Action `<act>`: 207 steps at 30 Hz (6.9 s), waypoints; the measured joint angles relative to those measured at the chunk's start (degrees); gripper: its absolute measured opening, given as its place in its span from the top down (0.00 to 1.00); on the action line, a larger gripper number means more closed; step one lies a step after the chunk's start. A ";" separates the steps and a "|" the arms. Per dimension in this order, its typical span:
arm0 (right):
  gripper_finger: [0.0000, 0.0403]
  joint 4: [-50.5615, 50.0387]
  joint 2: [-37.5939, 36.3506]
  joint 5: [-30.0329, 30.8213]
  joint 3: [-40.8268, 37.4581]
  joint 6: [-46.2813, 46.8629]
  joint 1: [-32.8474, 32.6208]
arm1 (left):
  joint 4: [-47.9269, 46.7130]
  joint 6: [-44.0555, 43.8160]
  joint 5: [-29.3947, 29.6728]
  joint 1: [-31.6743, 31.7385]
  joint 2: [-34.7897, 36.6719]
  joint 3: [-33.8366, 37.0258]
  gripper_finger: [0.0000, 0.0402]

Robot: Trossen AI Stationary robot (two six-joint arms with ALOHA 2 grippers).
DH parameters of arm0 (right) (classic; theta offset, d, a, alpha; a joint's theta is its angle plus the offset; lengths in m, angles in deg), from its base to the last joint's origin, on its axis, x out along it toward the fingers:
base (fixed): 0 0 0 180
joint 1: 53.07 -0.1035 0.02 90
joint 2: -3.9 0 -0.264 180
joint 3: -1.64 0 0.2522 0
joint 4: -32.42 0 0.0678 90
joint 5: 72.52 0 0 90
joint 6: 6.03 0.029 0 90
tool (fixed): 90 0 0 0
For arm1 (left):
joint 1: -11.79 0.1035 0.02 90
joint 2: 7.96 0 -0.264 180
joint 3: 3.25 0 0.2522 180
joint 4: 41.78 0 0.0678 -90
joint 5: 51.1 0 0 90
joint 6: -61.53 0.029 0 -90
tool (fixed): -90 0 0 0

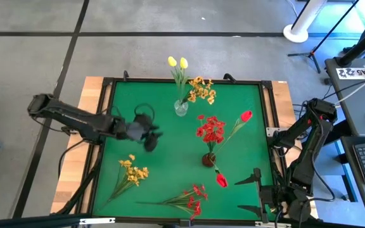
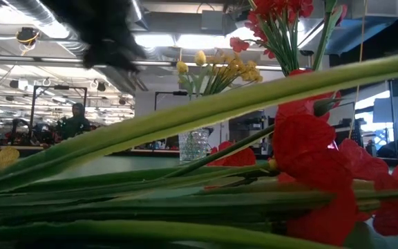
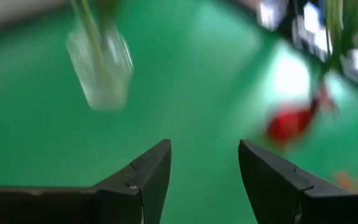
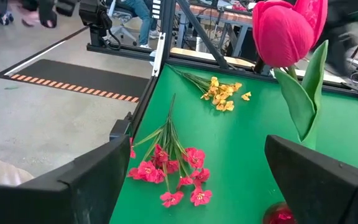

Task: Sort flowers into vase by color
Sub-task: Put the yellow flower into the transparent vase, then put the red flower into the red vase

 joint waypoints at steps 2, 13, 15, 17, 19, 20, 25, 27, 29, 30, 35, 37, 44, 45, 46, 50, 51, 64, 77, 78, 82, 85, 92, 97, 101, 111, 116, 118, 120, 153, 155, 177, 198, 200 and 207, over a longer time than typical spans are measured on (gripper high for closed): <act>0.08 0.00 0.00 -0.02 0.00 -0.24 0.00 | -8.07 -4.97 -3.12 -4.35 0.29 0.00 0.55; 0.08 -0.02 0.00 -0.04 0.00 -0.37 0.00 | -24.47 -38.45 -27.29 -22.17 -2.55 0.02 0.57; 0.08 -0.02 0.00 -0.03 0.00 -0.37 0.00 | -24.58 -42.93 -28.41 -24.88 -2.57 0.02 0.57; 0.08 -0.02 0.00 -0.04 0.00 -0.37 0.00 | -24.61 -47.43 -29.64 -27.56 -2.55 0.02 0.57; 0.08 -0.01 0.00 -0.02 0.00 -0.35 0.00 | -24.71 -51.27 -30.28 -30.28 -2.55 0.02 0.57; 0.08 -0.01 0.00 -0.03 0.00 -0.33 0.00 | -24.84 -53.10 -30.30 -31.73 -2.57 0.02 0.57; 0.08 0.00 0.00 -0.04 0.00 -0.28 0.00 | -24.82 -61.81 -33.71 -38.03 -4.97 0.02 0.57; 0.08 0.00 0.00 -0.04 0.00 -0.28 0.00 | -24.82 -63.43 -35.09 -39.79 -7.01 0.02 0.57; 0.08 0.00 0.00 -0.04 0.00 -0.28 0.00 | -24.57 -64.10 -35.42 -41.16 -9.41 0.02 0.57; 0.08 0.00 0.00 -0.04 0.00 -0.32 0.00 | -23.79 -64.14 -35.53 -41.64 -10.72 0.02 0.57; 0.08 0.00 0.00 -0.07 0.00 -0.61 0.00 | -17.24 -64.12 -36.12 -42.20 -16.11 0.04 0.57; 0.08 0.00 0.00 -0.33 0.00 -0.60 0.00 | -15.30 -64.12 -36.07 -42.20 -17.72 0.04 0.57; 0.08 0.00 0.00 -0.52 0.00 -0.36 0.00 | -14.51 -63.82 -37.09 -42.17 -23.29 -0.09 0.57; 0.08 0.00 0.00 -0.52 0.00 -0.35 0.00 | -14.51 -63.97 -37.26 -42.06 -23.99 -0.22 0.57; 0.08 0.00 0.00 -0.52 0.00 -0.35 0.00 | -14.51 -64.12 -37.50 -41.88 -24.56 -0.24 0.57; 0.08 0.00 0.00 -0.52 0.00 -0.31 0.00 | -14.93 -64.21 -38.17 -40.57 -25.69 -0.29 0.61; 0.08 0.00 0.00 -0.52 0.00 -0.31 0.00 | -15.10 -64.21 -38.52 -40.05 -25.70 -0.25 0.64; 0.08 0.00 0.00 -0.44 0.02 -0.42 0.00 | -41.50 -49.64 -21.47 -29.09 -23.19 -13.45 0.98; 0.08 0.02 0.00 0.20 0.02 -0.47 0.00 | -11.93 2.38 35.18 -20.98 -8.46 -25.55 0.99; 0.08 0.03 0.00 0.43 0.02 -0.46 0.00 | -5.45 8.08 32.45 -19.32 -8.35 -24.52 0.99; 0.08 0.05 0.00 0.52 0.02 -0.39 0.00 | 19.53 22.03 11.04 -11.75 -9.79 -18.83 0.99; 0.08 0.11 0.00 0.50 0.02 -0.35 0.00 | 31.80 26.52 5.65 -7.58 -11.79 -14.62 0.99; 0.08 0.11 0.00 0.16 0.02 -0.31 0.00 | 63.38 38.38 3.90 0.50 -13.47 -3.52 0.99; 0.08 0.06 0.00 0.10 0.02 -0.26 0.00 | 64.00 35.23 4.57 7.03 -13.59 1.13 0.99; 0.08 -0.04 0.00 0.11 0.02 -0.28 0.00 | 64.00 32.32 3.93 9.99 -14.18 2.61 0.99; 0.08 -0.07 0.00 0.13 0.02 0.01 0.00 | 64.20 38.13 5.99 12.85 -13.74 2.58 0.99; 0.08 -0.07 0.00 0.13 0.02 0.44 0.00 | 62.64 38.62 6.02 15.17 -13.81 2.58 0.99; 0.08 -0.05 0.00 0.13 0.02 0.44 0.00 | 62.50 39.68 6.56 16.14 -13.81 2.58 0.99; 0.08 -0.04 0.00 0.13 0.02 0.44 0.00 | 62.50 40.23 7.08 17.19 -13.81 2.58 0.99; 0.08 -1.31 0.04 1.09 -0.02 2.02 0.00 | 52.22 33.13 4.47 22.17 -23.40 2.49 0.82; 0.08 -1.30 0.04 1.09 -0.02 2.56 0.00 | 50.44 32.11 4.50 21.84 -23.43 2.47 0.76; 0.08 -1.22 0.04 1.07 -0.02 2.93 0.00 | 5.09 27.05 17.34 11.04 -20.80 -19.20 0.43; 0.08 -1.37 0.04 1.05 -0.02 2.78 0.00 | -32.22 -0.06 -4.07 -11.93 -21.13 -33.57 0.49; 0.08 -1.40 0.04 1.05 -0.02 2.78 0.00 | -27.79 0.56 -4.41 -16.91 -22.33 -33.66 0.50; 0.08 -1.27 0.04 1.09 -0.04 2.75 0.00 | -10.74 -0.19 -3.71 -28.78 -32.67 -33.65 0.51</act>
